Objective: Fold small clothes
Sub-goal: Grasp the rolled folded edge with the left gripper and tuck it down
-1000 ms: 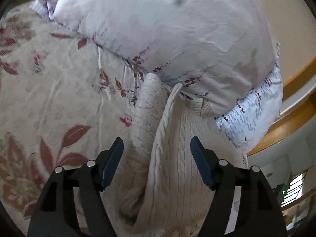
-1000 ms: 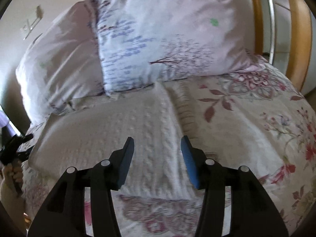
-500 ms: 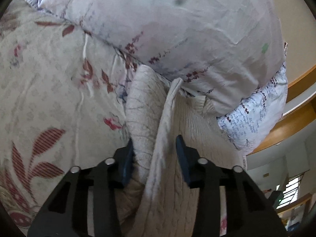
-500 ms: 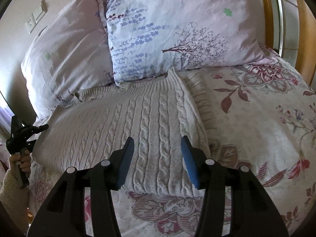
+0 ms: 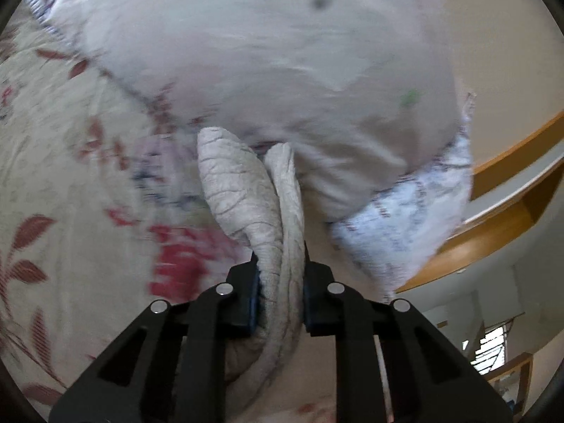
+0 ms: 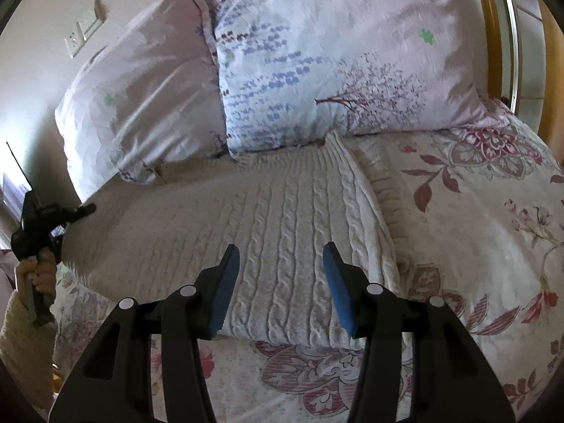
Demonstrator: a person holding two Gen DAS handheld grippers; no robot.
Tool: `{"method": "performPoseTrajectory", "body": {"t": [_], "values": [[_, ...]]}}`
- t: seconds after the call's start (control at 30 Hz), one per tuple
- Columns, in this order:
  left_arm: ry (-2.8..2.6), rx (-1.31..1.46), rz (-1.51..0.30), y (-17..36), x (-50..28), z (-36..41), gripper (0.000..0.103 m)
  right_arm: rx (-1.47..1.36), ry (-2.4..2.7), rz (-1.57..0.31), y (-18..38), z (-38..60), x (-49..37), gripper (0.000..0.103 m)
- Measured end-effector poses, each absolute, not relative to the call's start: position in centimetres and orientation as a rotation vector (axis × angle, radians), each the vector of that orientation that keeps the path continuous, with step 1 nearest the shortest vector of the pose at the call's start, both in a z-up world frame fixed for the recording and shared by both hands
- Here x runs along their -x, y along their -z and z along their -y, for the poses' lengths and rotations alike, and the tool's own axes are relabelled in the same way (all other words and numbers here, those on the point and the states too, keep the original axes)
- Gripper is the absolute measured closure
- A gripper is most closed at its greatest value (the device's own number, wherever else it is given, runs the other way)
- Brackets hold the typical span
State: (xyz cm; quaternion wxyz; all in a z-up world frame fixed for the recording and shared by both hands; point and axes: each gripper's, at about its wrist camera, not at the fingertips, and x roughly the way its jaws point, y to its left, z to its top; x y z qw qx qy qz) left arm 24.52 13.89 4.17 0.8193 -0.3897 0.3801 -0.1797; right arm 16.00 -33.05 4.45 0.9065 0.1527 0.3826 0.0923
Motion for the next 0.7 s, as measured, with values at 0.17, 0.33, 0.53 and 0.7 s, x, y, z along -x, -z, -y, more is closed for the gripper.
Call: {"method": "performPoseTrajectory", "body": {"t": [0.17,0.33,0.53,0.7], "values": [[0.486,0.85,-0.768,-7.0,-24.7,-9.6,0.086,-0.315,-0.212,-0.774,-4.7,32.9,-15.7,0.052],[0.608,0.843,-0.768,-8.2,-25.4,-3.5,0.087,-0.317,-0.211,-0.765,-4.7,33.1,-15.5,0.052],[0.665,0.774,-0.881,-4.8,-26.1,4.5,0.087,-0.331,-0.186,-0.777,-4.1,34.3,-15.4,0.052],[0.657,0.662,-0.96,-2.6,-26.1,8.5,0.082,-0.361,-0.193,-0.79,-4.1,35.0,-15.8,0.052]]}}
